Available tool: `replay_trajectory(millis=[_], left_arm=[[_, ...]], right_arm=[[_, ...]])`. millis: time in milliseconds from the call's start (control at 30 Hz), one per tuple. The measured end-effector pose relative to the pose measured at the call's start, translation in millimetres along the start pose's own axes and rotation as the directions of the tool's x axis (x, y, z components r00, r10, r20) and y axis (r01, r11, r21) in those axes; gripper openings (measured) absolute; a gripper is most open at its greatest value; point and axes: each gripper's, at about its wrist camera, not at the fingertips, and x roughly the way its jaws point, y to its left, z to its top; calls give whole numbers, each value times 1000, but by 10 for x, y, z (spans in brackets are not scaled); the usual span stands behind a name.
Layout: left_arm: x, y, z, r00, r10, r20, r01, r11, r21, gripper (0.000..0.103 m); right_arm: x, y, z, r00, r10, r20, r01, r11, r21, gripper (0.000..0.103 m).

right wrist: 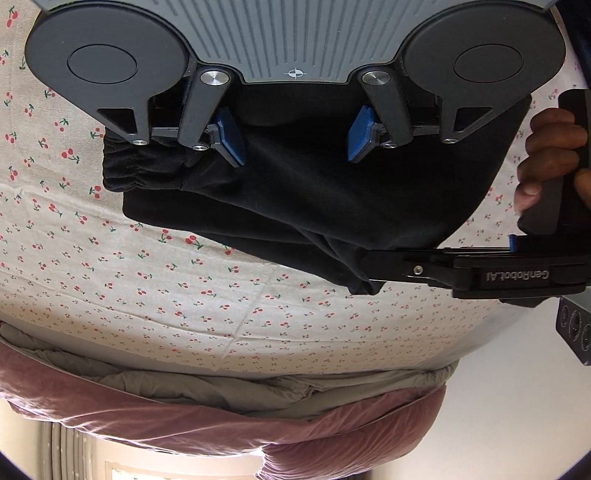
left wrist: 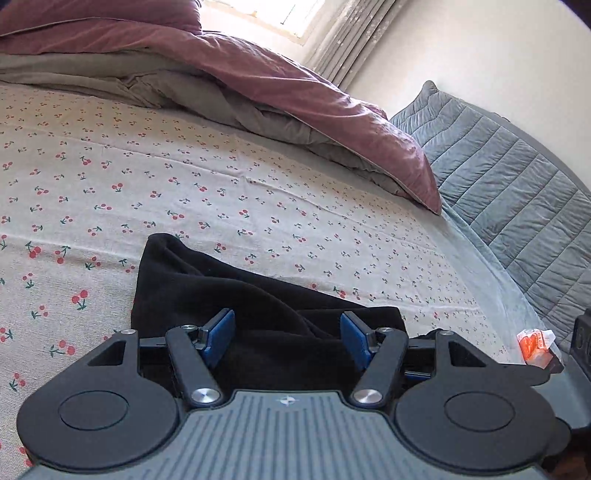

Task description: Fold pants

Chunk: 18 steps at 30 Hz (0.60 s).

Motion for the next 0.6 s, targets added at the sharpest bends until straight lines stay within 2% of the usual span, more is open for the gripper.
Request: replay_trajectory(millis=[67,167,367,600], left_arm=[[122,-18,12,998,56,-24,-55,998,17,57],[206,-81,67,993,109,-36,-109,994,18,53],[246,4,108,988,151,-32,-152,988,-40,39],[202,-83,84,984,175,-28,-175,985,-6,38]], right_arm=[[-2,43,-56,1000,-11,-5,11,1000,-22,60],[0,110,-146,999,-35,-4,34,997,-70,60],[-113,27,-207,1000,11,-1,-12,999,-51,60],[-163,69,-291,1000,15,1,-15,995,-96,60]])
